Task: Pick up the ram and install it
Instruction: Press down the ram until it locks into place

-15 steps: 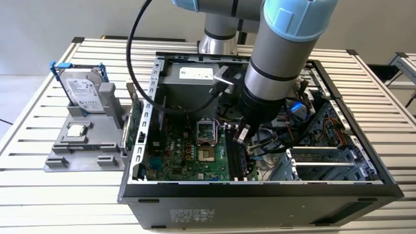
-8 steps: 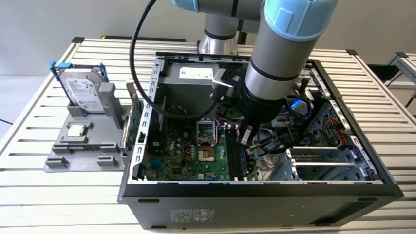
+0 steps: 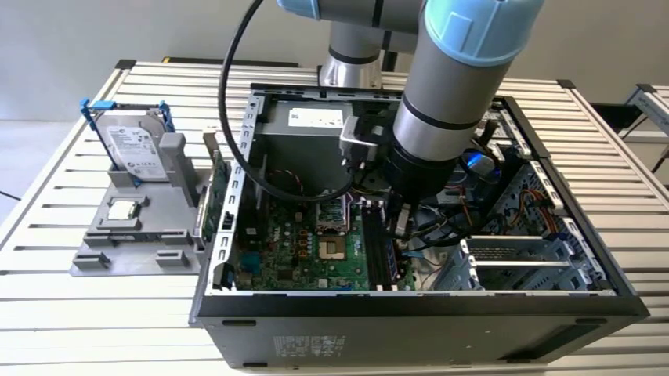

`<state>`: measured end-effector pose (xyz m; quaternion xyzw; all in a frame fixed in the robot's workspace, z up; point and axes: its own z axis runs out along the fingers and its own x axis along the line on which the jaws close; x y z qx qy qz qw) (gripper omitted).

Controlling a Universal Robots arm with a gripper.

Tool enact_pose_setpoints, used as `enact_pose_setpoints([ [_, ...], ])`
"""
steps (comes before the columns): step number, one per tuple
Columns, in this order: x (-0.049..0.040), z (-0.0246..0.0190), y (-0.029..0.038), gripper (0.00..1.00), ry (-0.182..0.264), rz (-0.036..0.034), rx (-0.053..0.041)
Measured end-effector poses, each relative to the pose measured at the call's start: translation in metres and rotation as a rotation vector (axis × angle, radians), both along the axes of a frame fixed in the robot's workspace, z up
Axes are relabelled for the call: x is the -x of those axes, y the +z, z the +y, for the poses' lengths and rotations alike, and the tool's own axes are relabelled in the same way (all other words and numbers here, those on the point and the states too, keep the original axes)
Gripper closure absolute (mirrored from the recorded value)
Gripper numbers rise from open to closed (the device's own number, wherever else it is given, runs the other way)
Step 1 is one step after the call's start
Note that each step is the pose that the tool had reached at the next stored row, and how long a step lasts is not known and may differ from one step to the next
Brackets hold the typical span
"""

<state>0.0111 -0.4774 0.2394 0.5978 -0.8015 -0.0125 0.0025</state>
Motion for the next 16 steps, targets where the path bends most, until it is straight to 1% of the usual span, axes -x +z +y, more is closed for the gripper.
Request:
enact_pose_setpoints([
  [12, 0.0, 0.0003, 0.0, 1.0, 0.217, 0.0, 0.0],
  [13, 0.0, 0.0003, 0.0, 1.0, 0.224, 0.0001, 0.0],
  [16, -0.0008, 0.0003, 0.0, 1.0, 0.225, 0.0007, 0.0006],
])
